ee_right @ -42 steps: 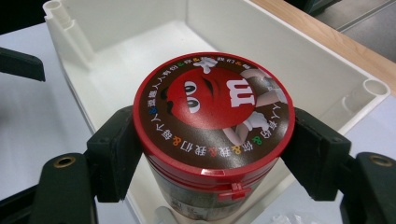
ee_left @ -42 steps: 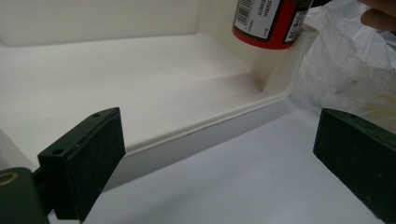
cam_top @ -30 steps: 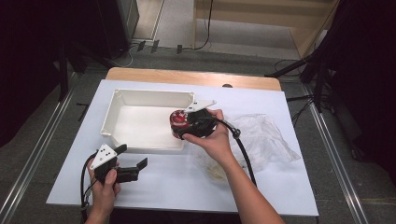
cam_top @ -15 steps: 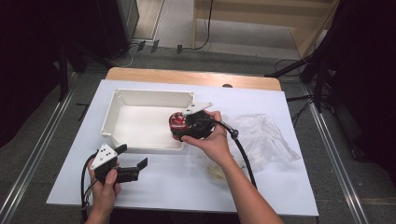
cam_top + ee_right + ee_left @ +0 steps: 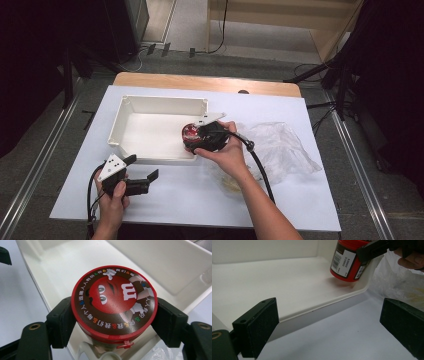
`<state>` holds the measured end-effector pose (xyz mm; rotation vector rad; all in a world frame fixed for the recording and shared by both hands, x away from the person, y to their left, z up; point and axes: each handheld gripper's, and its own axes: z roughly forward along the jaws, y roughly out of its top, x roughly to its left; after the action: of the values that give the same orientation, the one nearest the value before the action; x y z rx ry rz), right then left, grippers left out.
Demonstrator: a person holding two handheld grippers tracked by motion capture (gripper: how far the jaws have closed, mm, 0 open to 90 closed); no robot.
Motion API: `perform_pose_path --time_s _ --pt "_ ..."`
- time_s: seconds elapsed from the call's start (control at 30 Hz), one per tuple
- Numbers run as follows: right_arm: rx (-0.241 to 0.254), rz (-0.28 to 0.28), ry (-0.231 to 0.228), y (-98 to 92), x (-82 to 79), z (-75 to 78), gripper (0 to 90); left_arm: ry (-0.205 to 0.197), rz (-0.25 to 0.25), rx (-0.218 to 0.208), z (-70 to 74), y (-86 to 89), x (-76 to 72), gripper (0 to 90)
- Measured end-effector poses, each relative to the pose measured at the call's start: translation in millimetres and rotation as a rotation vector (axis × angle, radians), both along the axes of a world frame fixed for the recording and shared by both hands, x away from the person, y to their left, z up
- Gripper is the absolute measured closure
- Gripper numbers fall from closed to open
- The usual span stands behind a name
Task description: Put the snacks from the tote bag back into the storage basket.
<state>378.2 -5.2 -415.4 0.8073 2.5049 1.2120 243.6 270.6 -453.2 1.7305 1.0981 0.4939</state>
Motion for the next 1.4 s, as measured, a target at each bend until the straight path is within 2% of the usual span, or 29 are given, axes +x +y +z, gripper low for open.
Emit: perform_pose_path --time_s 0.37,0.57,0.77,1.0,1.03,1.1,1.23,1.4 --pt "-0.020 0.012 0.001 3.8 -1.4 -2.1 25.9 0.001 0.000 0.004 -0.3 -0.2 0.4 2.2" --pt "-0.062 0.030 -0.005 8.9 -4.2 -5.1 25.8 0.001 -0.001 0.007 -0.2 0.0 0.3 2.2" --pt "-0.072 0.026 -0.002 11.7 -4.6 -6.7 25.8 0.000 0.003 0.003 -0.1 0.3 0.0 2.2" --pt "-0.054 0.030 0.013 10.7 -5.0 -5.9 24.9 -0.001 0.002 0.003 -0.1 0.1 0.1 2.2" --pt "-0.050 0.026 0.009 10.5 -5.5 -5.7 22.6 0.000 0.002 0.003 -0.1 0.1 0.1 2.2" --pt "-0.036 -0.011 -0.024 8.1 -6.6 -2.8 21.6 -0.001 0.002 0.003 -0.1 0.3 0.1 2.2" --pt "0.011 -0.050 -0.022 -1.5 -3.2 5.4 22.0 0.000 0.002 0.004 -0.1 -0.1 0.0 2.2" --pt "0.028 -0.068 -0.029 -11.7 -3.3 10.9 22.0 -0.001 -0.001 0.008 -0.3 -0.7 0.3 2.2"
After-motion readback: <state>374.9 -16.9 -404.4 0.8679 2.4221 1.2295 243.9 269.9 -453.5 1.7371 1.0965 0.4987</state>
